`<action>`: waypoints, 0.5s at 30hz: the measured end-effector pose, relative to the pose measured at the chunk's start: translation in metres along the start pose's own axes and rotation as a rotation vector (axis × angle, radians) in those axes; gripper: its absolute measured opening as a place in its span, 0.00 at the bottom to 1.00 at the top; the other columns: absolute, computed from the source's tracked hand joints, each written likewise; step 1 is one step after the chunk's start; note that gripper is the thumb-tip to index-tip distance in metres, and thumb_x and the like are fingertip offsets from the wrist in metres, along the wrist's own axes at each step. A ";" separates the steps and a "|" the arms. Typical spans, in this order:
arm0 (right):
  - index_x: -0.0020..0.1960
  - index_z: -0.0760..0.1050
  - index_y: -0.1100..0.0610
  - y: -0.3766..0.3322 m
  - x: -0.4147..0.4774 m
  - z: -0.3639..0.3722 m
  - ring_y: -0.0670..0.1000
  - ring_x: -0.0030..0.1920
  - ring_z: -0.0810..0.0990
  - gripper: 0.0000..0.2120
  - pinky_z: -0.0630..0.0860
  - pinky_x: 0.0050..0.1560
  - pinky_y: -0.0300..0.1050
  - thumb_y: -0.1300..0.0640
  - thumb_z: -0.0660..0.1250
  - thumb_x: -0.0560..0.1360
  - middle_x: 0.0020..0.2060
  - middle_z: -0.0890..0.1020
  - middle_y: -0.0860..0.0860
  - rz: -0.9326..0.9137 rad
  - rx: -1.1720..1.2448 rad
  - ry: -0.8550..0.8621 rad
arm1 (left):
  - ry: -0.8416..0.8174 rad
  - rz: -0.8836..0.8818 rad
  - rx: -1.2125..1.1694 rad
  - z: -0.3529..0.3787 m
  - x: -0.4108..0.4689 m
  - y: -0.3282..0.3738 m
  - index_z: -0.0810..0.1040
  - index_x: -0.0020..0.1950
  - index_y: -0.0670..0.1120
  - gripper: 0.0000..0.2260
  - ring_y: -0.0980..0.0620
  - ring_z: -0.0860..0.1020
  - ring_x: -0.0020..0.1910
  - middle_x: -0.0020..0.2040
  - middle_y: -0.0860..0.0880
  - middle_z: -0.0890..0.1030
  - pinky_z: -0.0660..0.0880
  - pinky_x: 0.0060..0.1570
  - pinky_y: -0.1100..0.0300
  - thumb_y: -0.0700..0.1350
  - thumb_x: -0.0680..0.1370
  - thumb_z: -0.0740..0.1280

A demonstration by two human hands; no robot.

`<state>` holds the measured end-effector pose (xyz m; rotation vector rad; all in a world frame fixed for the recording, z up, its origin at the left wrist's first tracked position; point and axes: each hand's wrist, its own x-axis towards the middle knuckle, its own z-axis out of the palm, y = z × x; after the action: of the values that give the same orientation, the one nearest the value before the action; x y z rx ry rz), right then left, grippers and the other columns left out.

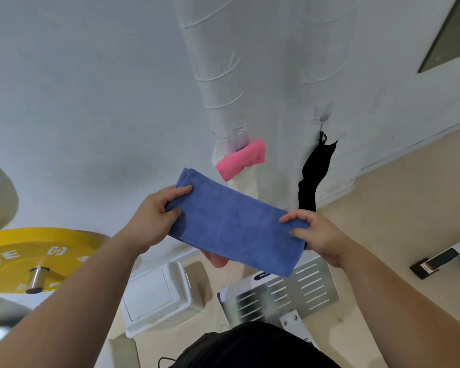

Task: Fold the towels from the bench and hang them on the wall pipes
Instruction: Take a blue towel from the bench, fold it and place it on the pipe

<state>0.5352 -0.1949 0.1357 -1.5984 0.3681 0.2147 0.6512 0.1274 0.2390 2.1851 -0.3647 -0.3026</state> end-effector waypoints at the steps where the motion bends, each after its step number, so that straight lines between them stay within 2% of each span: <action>1: 0.48 0.84 0.50 -0.003 -0.002 0.002 0.51 0.46 0.84 0.20 0.79 0.39 0.43 0.72 0.62 0.76 0.54 0.84 0.56 -0.010 -0.001 0.015 | -0.002 0.004 0.000 0.005 -0.005 -0.003 0.77 0.64 0.60 0.28 0.77 0.73 0.57 0.62 0.70 0.74 0.70 0.54 0.76 0.28 0.79 0.60; 4: 0.48 0.83 0.50 -0.019 -0.007 0.016 0.50 0.42 0.83 0.18 0.78 0.35 0.41 0.71 0.64 0.75 0.51 0.84 0.56 -0.014 -0.011 0.024 | -0.020 0.034 0.010 0.024 -0.018 -0.006 0.77 0.69 0.55 0.27 0.80 0.72 0.57 0.59 0.75 0.75 0.68 0.55 0.81 0.28 0.79 0.60; 6: 0.50 0.82 0.51 -0.032 -0.010 0.027 0.53 0.41 0.82 0.16 0.78 0.34 0.46 0.70 0.64 0.74 0.49 0.83 0.55 -0.010 0.000 0.010 | -0.039 0.078 0.047 0.038 -0.026 -0.005 0.78 0.68 0.56 0.28 0.80 0.71 0.59 0.56 0.81 0.74 0.67 0.57 0.80 0.27 0.78 0.60; 8: 0.50 0.81 0.52 -0.045 -0.013 0.037 0.53 0.40 0.80 0.15 0.78 0.33 0.46 0.69 0.63 0.74 0.48 0.82 0.54 -0.015 0.011 0.020 | -0.057 0.114 0.060 0.051 -0.034 0.000 0.79 0.65 0.60 0.29 0.77 0.73 0.59 0.55 0.82 0.74 0.69 0.58 0.77 0.28 0.78 0.60; 10: 0.51 0.79 0.54 -0.056 -0.016 0.046 0.53 0.39 0.79 0.13 0.78 0.34 0.45 0.68 0.63 0.75 0.47 0.82 0.54 -0.014 0.022 0.035 | -0.071 0.141 0.033 0.064 -0.041 0.005 0.79 0.61 0.63 0.27 0.72 0.77 0.58 0.55 0.79 0.77 0.73 0.60 0.70 0.30 0.79 0.62; 13: 0.54 0.77 0.55 -0.069 -0.020 0.056 0.52 0.39 0.80 0.11 0.79 0.34 0.43 0.67 0.64 0.76 0.49 0.81 0.55 0.001 0.043 0.080 | -0.083 0.162 -0.046 0.080 -0.051 0.012 0.80 0.60 0.62 0.23 0.65 0.80 0.57 0.55 0.68 0.83 0.76 0.60 0.61 0.33 0.80 0.67; 15: 0.53 0.76 0.55 -0.075 -0.022 0.062 0.53 0.41 0.81 0.10 0.83 0.37 0.48 0.67 0.64 0.76 0.49 0.80 0.55 0.003 0.082 0.118 | -0.073 0.173 -0.109 0.088 -0.057 0.022 0.81 0.61 0.65 0.18 0.63 0.81 0.58 0.56 0.64 0.84 0.77 0.61 0.57 0.42 0.79 0.70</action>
<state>0.5473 -0.1288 0.2092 -1.5332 0.4645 0.1066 0.5650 0.0709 0.2103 2.0242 -0.5621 -0.2995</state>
